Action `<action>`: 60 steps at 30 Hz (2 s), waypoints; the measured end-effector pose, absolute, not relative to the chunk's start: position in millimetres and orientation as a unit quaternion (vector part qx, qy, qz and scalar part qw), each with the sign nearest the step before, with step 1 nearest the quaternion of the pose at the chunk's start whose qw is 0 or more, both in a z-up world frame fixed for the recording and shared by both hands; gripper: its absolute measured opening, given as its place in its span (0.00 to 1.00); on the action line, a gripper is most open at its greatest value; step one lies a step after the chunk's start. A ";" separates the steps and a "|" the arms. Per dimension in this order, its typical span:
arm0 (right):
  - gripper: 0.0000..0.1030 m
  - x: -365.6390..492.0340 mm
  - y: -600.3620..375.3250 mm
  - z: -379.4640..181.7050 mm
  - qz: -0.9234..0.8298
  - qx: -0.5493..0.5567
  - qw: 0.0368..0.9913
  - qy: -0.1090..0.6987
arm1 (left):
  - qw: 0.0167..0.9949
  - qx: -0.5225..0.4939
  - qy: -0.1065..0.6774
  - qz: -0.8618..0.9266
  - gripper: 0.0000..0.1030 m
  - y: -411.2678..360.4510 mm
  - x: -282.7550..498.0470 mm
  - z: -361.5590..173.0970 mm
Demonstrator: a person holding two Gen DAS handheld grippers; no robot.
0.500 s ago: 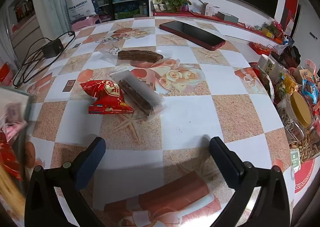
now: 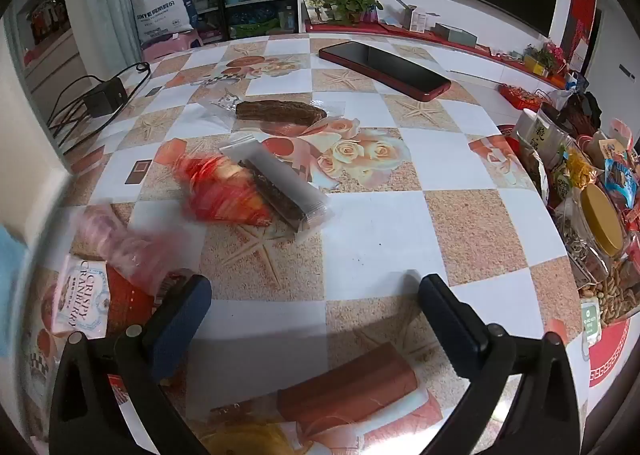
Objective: Organize snacks
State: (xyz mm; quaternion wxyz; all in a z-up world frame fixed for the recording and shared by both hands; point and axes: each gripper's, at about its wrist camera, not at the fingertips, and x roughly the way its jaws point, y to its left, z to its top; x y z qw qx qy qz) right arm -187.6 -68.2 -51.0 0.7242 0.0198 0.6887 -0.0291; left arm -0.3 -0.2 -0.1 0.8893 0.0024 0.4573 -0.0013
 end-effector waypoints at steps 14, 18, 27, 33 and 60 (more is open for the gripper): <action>1.00 -186.4 -67.8 -49.8 -0.033 0.016 0.729 0.684 | 0.889 0.002 0.457 -0.001 1.00 -0.1 -0.3 -0.1; 1.00 -187.0 -67.9 -50.6 -0.035 0.014 0.728 0.685 | 0.889 0.002 0.457 -0.001 1.00 -0.1 -0.2 -0.1; 1.00 -183.4 -69.9 -52.5 -0.035 0.016 0.722 0.690 | 0.889 0.002 0.457 -0.001 1.00 -0.1 -0.2 -0.1; 1.00 -184.7 -71.5 -53.5 -0.039 0.008 0.726 0.686 | 0.889 0.002 0.457 -0.001 1.00 -0.1 -0.2 -0.1; 1.00 -181.7 -70.0 -53.8 -0.044 0.007 0.723 0.690 | 0.889 0.002 0.457 -0.001 1.00 -0.1 -0.2 -0.1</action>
